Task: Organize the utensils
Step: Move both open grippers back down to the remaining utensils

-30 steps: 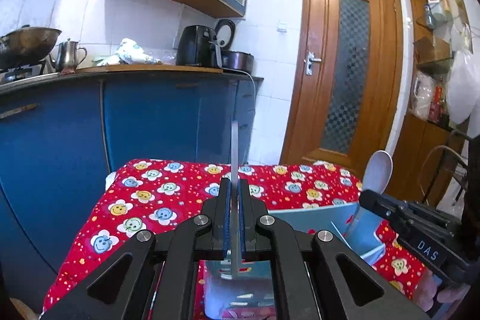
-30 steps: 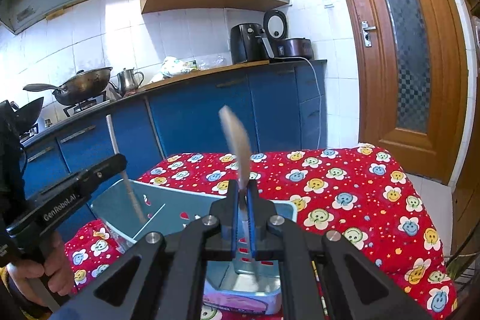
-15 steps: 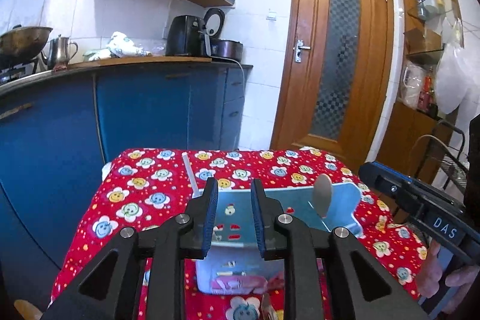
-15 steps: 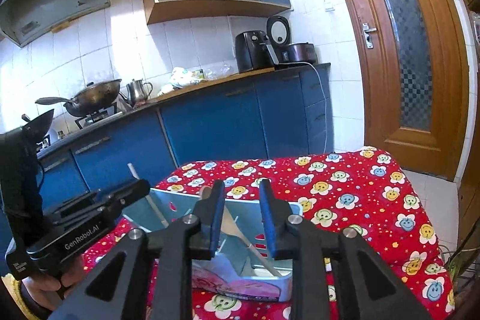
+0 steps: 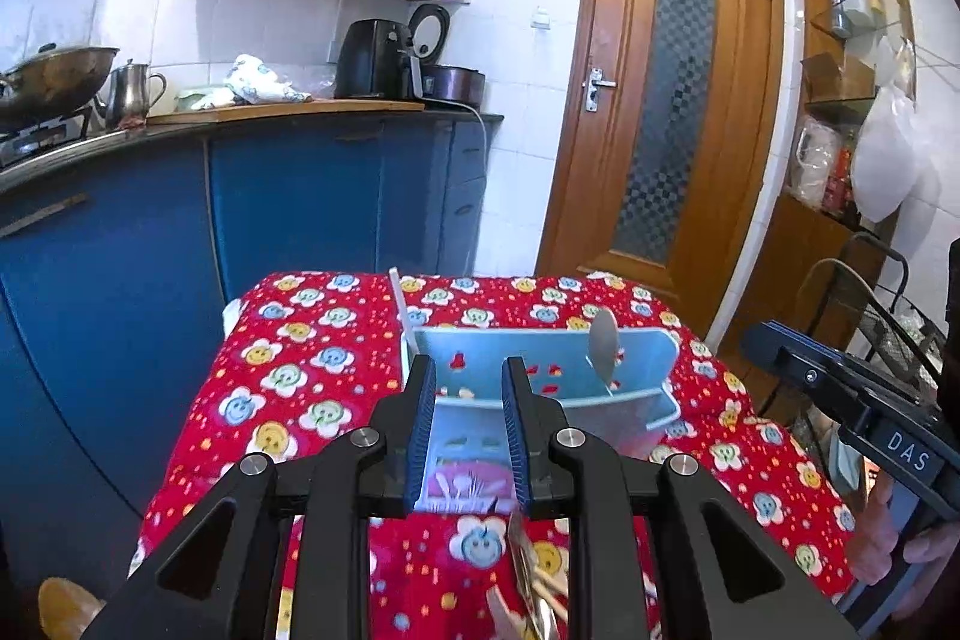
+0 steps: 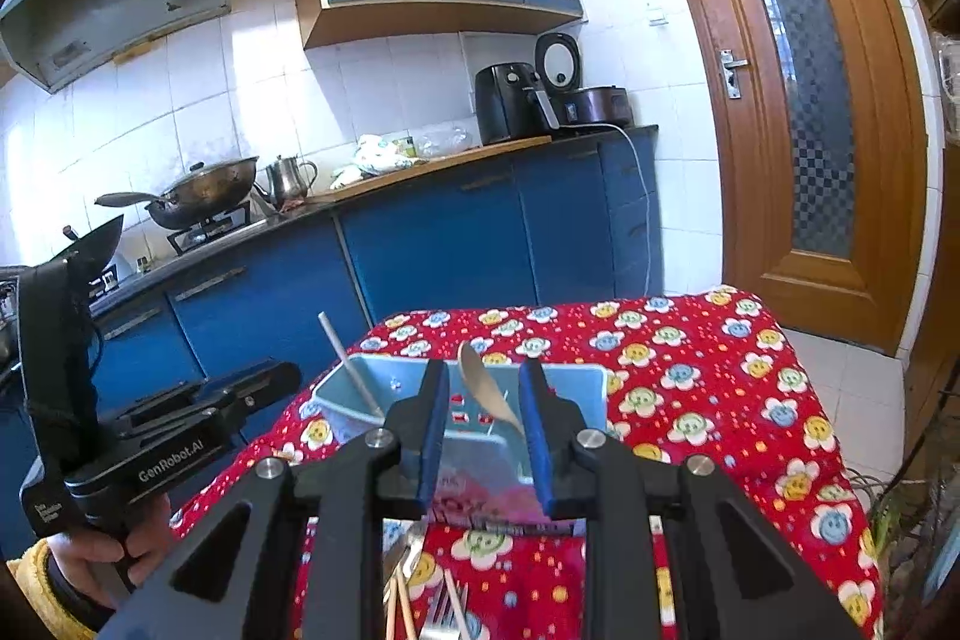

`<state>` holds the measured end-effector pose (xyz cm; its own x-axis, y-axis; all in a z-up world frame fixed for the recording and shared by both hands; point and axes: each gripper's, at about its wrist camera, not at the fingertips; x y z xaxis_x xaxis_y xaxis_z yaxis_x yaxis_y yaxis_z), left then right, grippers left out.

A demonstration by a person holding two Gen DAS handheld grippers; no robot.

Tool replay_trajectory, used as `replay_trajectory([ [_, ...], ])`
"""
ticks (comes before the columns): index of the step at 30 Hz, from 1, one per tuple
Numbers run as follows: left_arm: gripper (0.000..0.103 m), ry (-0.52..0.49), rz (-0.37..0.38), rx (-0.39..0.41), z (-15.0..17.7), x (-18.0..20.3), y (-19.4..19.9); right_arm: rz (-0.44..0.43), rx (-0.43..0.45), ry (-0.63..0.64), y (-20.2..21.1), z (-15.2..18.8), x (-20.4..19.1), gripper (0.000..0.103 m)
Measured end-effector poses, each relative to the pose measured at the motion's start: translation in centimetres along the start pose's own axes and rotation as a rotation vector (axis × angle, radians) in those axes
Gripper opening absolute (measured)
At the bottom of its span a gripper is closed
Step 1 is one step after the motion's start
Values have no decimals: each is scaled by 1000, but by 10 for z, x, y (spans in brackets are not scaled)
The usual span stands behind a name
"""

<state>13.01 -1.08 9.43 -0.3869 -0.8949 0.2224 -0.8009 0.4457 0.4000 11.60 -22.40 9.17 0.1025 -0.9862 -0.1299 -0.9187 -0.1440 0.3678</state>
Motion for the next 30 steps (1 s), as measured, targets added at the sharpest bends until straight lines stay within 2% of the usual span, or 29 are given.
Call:
replay_trajectory([
  [11, 23, 27, -14, -125, 23, 11, 29, 29, -52, -18, 35, 22, 2, 27],
  [16, 24, 61, 6, -172, 37, 12, 35, 37, -74, -32, 48, 34, 8, 30],
  [21, 30, 64, 2, -236, 53, 15, 34, 55, -120, -53, 54, 48, 15, 35],
  [30, 30, 96, 11, -349, 76, 15, 18, 80, -224, -123, 55, 82, 37, 40],
])
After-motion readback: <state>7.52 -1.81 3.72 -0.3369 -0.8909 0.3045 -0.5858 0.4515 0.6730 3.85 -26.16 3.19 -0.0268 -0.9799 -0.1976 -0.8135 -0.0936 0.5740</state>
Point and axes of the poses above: each gripper's, at about its wrist camera, not at the fingertips, and y roughly against the way its jaws point, x to its right, z to its underside, and after that the axes turned 12 degrees about z, right-handed
